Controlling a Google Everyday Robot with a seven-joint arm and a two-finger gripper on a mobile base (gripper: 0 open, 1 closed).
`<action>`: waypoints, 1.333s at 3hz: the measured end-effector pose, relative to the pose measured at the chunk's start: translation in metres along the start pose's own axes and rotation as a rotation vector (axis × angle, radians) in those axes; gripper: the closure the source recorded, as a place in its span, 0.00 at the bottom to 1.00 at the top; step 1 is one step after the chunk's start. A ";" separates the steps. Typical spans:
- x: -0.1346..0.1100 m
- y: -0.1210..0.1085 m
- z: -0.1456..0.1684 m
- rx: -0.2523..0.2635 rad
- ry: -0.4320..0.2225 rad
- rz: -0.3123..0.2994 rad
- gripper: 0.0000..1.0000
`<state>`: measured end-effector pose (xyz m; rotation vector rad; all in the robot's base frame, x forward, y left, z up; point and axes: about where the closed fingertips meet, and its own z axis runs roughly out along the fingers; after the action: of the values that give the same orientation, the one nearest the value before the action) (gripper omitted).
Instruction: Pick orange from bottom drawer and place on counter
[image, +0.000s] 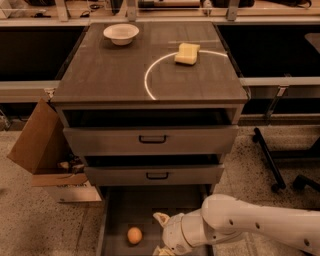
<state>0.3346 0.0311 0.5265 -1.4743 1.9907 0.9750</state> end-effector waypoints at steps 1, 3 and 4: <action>0.002 -0.002 0.003 0.002 0.004 0.002 0.00; 0.053 -0.058 0.056 0.069 0.090 0.007 0.00; 0.097 -0.123 0.104 0.150 0.098 -0.025 0.00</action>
Offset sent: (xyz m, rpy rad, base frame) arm 0.0232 0.0079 -0.0607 -0.0835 0.0044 -0.0233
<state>0.4180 0.0311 0.3576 -1.4856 2.0604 0.7378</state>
